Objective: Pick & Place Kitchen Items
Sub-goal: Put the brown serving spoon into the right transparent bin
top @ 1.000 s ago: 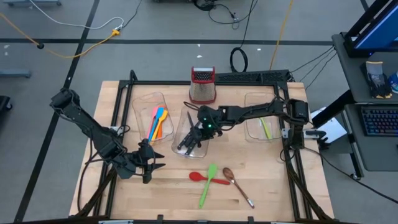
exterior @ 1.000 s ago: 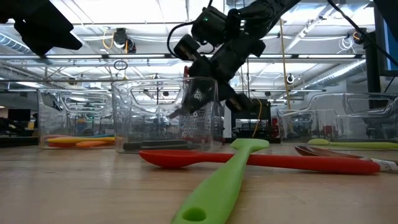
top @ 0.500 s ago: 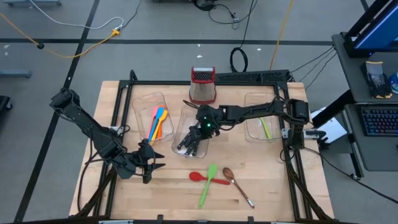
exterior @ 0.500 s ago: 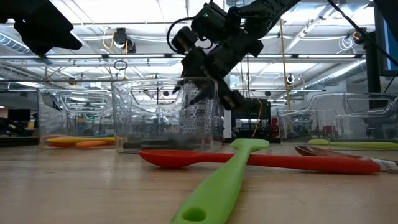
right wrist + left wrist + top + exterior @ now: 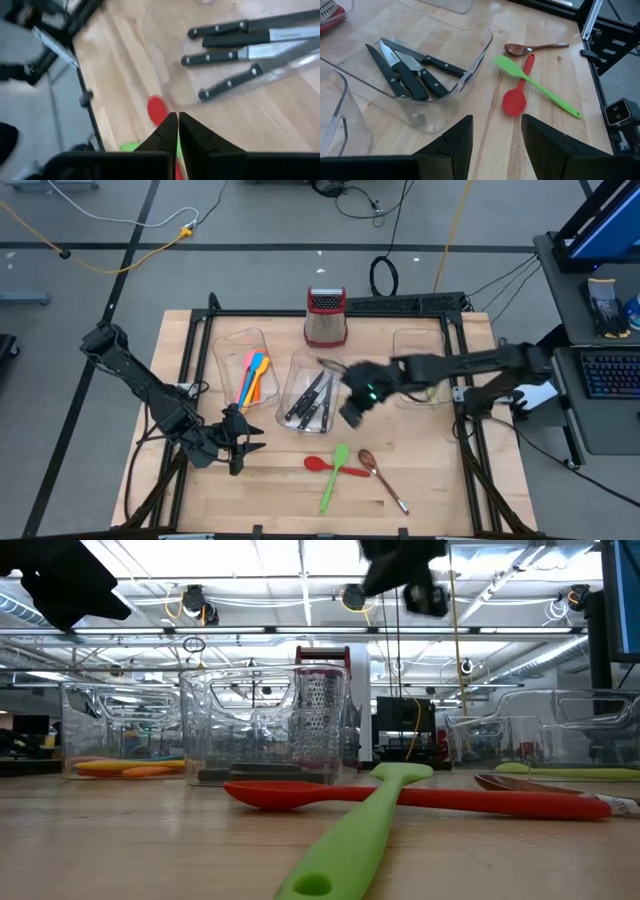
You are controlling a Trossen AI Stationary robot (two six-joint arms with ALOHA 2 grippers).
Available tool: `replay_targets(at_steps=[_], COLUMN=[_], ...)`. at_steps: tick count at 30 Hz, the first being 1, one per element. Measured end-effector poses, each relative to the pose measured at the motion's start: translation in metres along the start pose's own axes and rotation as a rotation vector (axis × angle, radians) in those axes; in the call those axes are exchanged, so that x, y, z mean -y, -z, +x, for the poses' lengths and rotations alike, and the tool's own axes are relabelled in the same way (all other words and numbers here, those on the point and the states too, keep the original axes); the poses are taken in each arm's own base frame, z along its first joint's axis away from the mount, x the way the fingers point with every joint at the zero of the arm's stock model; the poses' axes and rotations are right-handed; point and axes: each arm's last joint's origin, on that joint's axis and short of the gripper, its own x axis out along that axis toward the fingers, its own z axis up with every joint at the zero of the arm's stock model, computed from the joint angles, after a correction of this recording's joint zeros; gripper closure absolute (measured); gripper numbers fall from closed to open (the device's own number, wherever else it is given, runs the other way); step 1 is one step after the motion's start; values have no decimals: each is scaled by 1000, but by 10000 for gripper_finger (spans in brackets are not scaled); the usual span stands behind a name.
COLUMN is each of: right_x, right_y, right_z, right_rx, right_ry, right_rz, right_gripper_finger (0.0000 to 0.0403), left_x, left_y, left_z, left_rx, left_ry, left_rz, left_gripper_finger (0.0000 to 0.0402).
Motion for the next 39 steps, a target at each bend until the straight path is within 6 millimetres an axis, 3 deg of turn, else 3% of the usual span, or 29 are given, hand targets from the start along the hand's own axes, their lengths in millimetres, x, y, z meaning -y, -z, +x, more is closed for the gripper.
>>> replay_targets(at_steps=[7, 14, 21, 29, 39], right_x=[-33, -49, -61, -67, -65], right_y=[57, 111, 150, 176, 178], right_z=[-27, -23, -14, -5, 8], right_rx=[-65, -241, -258, -292, -297], right_ry=[58, 146, 239, 279, 316], right_rz=[-107, -36, 67, 104, 109], right_gripper_finger=[400, 399, 390, 316, 213], left_x=[2, 2, 2, 1, 1], left_y=[-2, -2, -2, -2, -2], left_z=[0, 0, 0, 0, 0], left_rx=[15, 15, 15, 14, 14], left_ry=[12, 12, 12, 11, 12], left_rz=[-17, -27, -21, -15, -15], left_gripper_finger=[231, 231, 231, 231, 231])
